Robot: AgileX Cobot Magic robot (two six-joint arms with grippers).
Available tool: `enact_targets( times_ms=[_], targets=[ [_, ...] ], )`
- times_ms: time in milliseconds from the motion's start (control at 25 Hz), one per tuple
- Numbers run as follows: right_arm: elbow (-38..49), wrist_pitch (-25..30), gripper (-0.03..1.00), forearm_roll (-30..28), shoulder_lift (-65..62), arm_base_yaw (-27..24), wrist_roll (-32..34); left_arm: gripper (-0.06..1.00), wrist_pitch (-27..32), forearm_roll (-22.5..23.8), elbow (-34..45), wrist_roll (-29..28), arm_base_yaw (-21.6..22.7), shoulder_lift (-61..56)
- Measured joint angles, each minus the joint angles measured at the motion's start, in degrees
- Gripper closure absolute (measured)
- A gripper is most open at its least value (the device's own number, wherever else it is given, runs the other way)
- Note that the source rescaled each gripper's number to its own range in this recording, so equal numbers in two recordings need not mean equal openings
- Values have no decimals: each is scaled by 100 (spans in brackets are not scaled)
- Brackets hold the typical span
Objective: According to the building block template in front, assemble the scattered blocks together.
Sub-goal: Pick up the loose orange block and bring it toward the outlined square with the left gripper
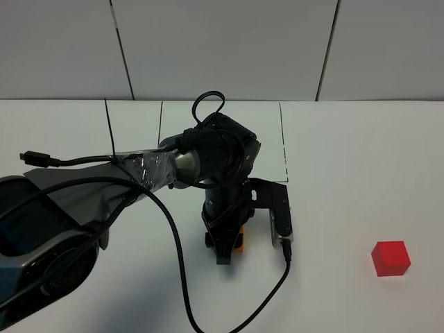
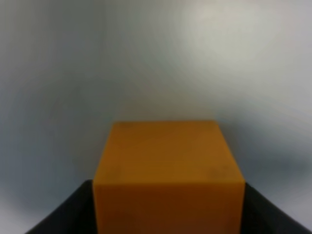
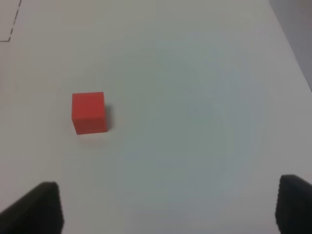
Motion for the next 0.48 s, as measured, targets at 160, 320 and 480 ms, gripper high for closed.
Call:
enact_targets(
  times_ms=[160, 320, 480],
  targets=[
    [0, 0, 22, 0, 0, 0, 0, 38, -98, 0, 0, 0, 0, 0],
    [0, 0, 22, 0, 0, 0, 0, 14, -136, 0, 0, -179, 0, 0],
    [0, 0, 22, 0, 0, 0, 0, -1, -131, 42, 0, -608, 0, 0]
  ],
)
